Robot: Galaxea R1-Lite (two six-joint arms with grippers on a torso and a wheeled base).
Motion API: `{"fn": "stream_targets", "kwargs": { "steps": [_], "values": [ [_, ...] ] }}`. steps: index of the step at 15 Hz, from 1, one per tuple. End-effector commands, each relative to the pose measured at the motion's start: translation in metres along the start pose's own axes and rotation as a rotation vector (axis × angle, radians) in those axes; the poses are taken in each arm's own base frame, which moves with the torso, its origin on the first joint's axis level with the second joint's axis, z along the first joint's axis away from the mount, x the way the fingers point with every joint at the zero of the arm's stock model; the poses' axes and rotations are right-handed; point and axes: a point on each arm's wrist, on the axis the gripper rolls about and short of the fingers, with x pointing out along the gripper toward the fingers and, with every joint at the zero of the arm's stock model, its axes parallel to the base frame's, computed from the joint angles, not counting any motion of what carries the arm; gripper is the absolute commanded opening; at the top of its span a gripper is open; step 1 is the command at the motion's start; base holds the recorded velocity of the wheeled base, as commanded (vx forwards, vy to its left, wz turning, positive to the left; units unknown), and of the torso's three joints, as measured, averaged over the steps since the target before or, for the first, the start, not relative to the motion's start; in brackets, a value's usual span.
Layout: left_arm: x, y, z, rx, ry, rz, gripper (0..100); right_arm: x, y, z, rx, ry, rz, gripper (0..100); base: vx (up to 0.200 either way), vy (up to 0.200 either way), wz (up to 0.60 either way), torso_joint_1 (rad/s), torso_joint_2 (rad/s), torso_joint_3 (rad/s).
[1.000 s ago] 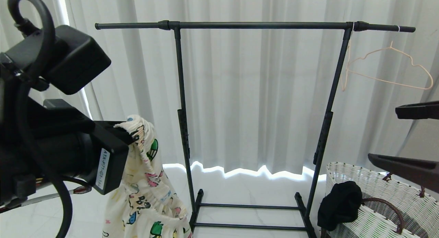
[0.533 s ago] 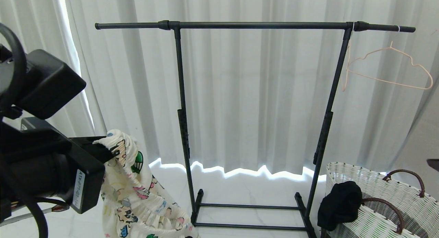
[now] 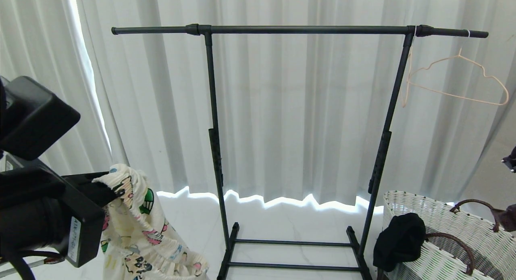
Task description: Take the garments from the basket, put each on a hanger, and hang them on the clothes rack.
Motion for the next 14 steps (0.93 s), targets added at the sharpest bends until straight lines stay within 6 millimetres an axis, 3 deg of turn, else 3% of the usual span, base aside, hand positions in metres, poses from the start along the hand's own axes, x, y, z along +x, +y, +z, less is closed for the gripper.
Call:
{"fn": "stream_targets", "kwargs": {
  "steps": [1,5,8,14],
  "values": [
    [-0.010,0.006,-0.012,-0.013,-0.006,0.045,0,0.007,0.008,-0.014,-0.049,0.010,0.004,100,0.000,0.000,0.00,0.000,0.00,0.000],
    [-0.015,0.031,-0.019,-0.108,0.022,0.217,0,0.016,0.016,-0.022,-0.122,-0.043,-0.009,100,0.000,0.000,0.00,0.000,0.00,0.000],
    [-0.014,0.043,-0.023,-0.153,0.047,0.278,0,0.021,0.018,-0.011,-0.087,-0.107,0.005,100,0.000,0.000,0.00,0.007,-0.03,-0.024],
    [-0.012,0.040,-0.038,-0.133,0.094,0.288,0,0.020,0.013,-0.003,-0.036,-0.177,0.014,100,0.000,0.000,0.00,0.126,-0.38,-0.247]
  ]
}}
